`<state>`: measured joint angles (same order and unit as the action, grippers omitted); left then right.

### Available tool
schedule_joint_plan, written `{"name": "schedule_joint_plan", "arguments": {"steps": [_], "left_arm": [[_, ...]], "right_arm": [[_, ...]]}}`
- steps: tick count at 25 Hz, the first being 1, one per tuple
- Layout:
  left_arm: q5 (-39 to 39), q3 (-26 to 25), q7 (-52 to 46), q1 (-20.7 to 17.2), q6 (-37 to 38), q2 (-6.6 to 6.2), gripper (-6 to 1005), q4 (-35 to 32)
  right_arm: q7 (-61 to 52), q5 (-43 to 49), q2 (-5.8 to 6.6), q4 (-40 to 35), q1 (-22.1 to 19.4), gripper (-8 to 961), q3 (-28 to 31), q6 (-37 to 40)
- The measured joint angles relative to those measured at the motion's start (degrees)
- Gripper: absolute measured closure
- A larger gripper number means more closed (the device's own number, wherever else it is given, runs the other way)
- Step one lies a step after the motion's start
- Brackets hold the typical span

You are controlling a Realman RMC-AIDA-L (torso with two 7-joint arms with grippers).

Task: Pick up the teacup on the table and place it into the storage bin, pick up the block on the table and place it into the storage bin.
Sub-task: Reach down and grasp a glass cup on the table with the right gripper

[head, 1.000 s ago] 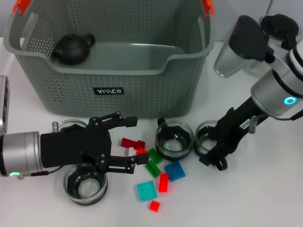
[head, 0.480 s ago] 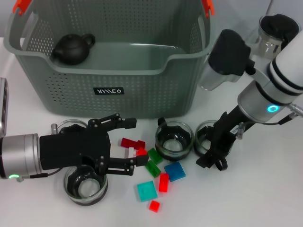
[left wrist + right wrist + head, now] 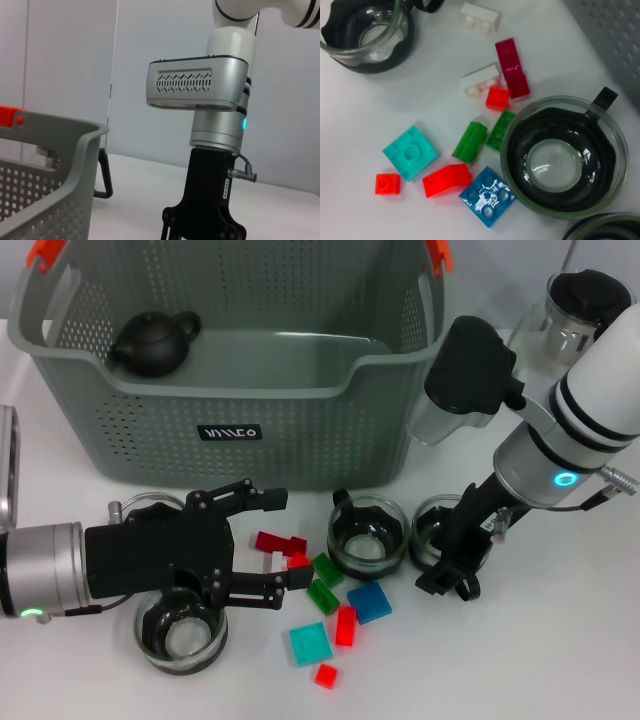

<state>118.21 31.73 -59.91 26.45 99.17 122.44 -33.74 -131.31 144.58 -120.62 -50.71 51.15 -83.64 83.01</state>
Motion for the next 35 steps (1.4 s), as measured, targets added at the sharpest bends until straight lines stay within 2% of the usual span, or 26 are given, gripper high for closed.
{"name": "schedule_joint_plan", "arguments": {"steps": [1, 6, 12, 17, 31, 35], "left_arm": [[0.0, 0.0, 0.0, 0.0, 0.0, 0.0, 49, 0.0], [0.0, 0.0, 0.0, 0.0, -0.1, 0.0, 49, 0.0], [0.0, 0.0, 0.0, -0.1, -0.4, -0.01, 49, 0.0], [0.0, 0.0, 0.1, -0.1, -0.4, -0.01, 49, 0.0], [0.0, 0.0, 0.1, -0.1, -0.5, -0.01, 50, 0.0], [0.0, 0.0, 0.1, -0.1, -0.5, -0.01, 50, 0.0]], "right_arm": [[0.0, 0.0, -0.02, 0.0, 0.0, 133, -0.1, 0.0], [0.0, -0.6, -0.04, 0.1, 0.0, 347, -0.1, -0.1], [-0.4, -0.7, -0.03, 1.0, 0.1, 497, -0.3, -0.7], [-0.8, -0.5, 0.01, 1.5, 0.2, 496, -0.3, -1.4], [-0.9, -0.4, -0.01, 4.3, 0.8, 620, -0.5, -1.9], [-0.9, -0.6, 0.05, 3.4, 0.4, 802, -0.5, -1.8]]}}
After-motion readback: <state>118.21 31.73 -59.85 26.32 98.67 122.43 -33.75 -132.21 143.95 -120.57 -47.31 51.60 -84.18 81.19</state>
